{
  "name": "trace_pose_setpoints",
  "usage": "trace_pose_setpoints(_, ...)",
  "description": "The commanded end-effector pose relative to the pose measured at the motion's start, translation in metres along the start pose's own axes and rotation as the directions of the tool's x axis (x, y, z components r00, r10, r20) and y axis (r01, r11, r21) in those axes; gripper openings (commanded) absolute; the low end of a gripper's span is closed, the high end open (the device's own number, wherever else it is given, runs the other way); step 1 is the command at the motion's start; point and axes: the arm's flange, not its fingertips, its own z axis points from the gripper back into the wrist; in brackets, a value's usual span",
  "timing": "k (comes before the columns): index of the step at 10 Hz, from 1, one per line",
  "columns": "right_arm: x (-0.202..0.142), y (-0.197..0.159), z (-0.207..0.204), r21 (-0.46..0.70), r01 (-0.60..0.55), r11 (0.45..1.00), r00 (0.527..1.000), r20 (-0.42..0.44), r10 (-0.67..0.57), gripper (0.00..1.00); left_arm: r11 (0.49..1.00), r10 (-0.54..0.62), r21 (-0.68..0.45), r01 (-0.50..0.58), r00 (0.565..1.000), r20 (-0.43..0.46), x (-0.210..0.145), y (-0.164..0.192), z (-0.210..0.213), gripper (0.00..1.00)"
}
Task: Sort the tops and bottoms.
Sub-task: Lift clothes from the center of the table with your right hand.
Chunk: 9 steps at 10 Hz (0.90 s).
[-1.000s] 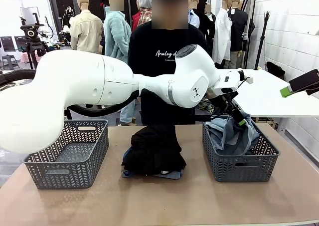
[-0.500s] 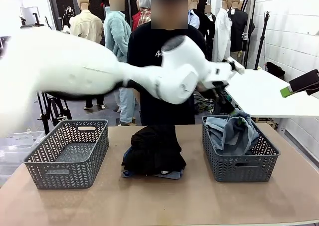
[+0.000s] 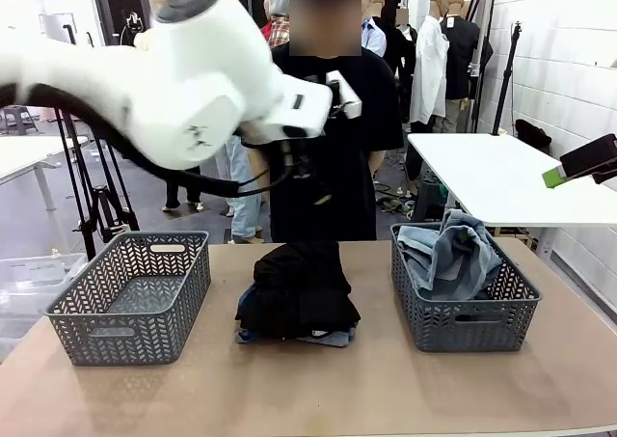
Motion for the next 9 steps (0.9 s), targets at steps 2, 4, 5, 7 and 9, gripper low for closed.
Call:
trace_pose_setpoints(2, 0.000, -0.001, -0.002, 0.017, -0.010, 1.000, 1.000, -0.001, 0.010, 1.00, 0.996, 0.091, 0.034, -0.087, 0.986, -0.138, -0.027, 0.003, 0.008, 0.97)
trace_pose_setpoints(4, 0.000, -0.001, -0.002, 0.017, -0.010, 1.000, 1.000, -0.001, 0.010, 1.00, 0.979, 0.205, 0.055, -0.197, 0.957, -0.207, -0.058, 0.015, 0.000, 0.97)
trace_pose_setpoints(5, 0.000, -0.001, -0.002, 0.017, -0.010, 1.000, 1.000, -0.001, 0.010, 1.00, 0.967, 0.251, 0.093, -0.235, 0.942, -0.225, -0.072, 0.020, 0.002, 0.97)
trace_pose_setpoints(7, 0.000, -0.001, -0.002, 0.017, -0.010, 1.000, 1.000, -0.001, 0.010, 1.00, 0.947, 0.312, 0.137, -0.289, 0.929, -0.198, -0.093, 0.027, 0.015, 0.97)
trace_pose_setpoints(9, 0.000, -0.001, -0.002, 0.017, -0.010, 1.000, 1.000, -0.001, 0.010, 1.00, 0.931, 0.347, 0.175, -0.319, 0.924, -0.161, -0.104, 0.030, 0.028, 0.97)
